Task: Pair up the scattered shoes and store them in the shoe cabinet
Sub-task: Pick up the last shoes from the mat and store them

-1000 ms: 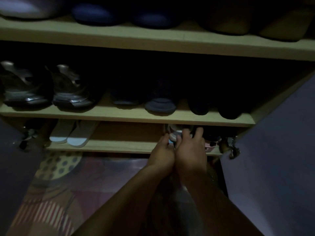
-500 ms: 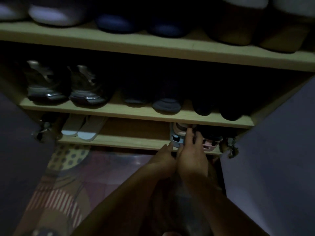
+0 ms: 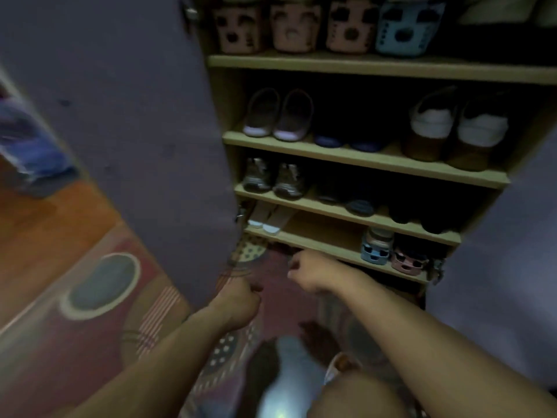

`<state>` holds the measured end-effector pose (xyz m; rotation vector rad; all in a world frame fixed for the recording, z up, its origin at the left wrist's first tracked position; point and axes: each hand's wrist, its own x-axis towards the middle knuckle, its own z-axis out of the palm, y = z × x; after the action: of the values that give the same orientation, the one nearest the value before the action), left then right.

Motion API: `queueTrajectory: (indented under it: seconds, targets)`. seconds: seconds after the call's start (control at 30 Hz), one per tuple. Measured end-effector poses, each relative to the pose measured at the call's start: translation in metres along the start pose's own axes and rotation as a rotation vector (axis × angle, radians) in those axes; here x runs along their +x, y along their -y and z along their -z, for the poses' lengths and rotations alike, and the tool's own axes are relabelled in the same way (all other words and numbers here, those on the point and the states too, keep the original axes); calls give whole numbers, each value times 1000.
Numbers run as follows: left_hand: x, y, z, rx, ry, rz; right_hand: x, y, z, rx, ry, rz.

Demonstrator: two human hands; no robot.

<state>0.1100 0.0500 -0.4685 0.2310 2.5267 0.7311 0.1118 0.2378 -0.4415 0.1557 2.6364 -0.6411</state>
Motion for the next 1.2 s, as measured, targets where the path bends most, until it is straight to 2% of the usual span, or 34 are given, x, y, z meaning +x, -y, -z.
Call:
queueTrajectory:
  seconds: [0.13,0.27,0.37,0.5,0.63,0.7,0.73,0.87,0.93,0.97,1.07,1.2]
  targets:
    - [-103,42,36,5,-92,24,-42,81,-5,-114,107,192]
    - [-178,106,68,33,-60,151,-65,153,-23,-232,192,308]
    - [-217,160,91,25,-159,259,-76,229,-54,-309,204,401]
    - [-263,245,86,-1,-225,394,-86,332,-141,-336,312,527]
    - [-295,328,56,-107,-19,522,-91,406,-240,-453,466,610]
    - [-298,358,56,-208,108,659,-94,432,-277,-476,488,607]
    - [-299,383,57,-284,70,737,-94,450,-302,-462,504,610]
    - [-286,466,58,-491,5,876,-82,487,-365,-316,497,604]
    - [-277,529,55,-452,-146,1015,-52,498,-411,-330,494,647]
    - [-280,549,55,-381,-181,1092,-47,500,-418,-339,486,666]
    - [-281,615,51,-394,-258,1302,-18,504,-451,-367,504,683]
    - [-273,695,49,-445,-290,1358,19,515,-495,-356,526,664]
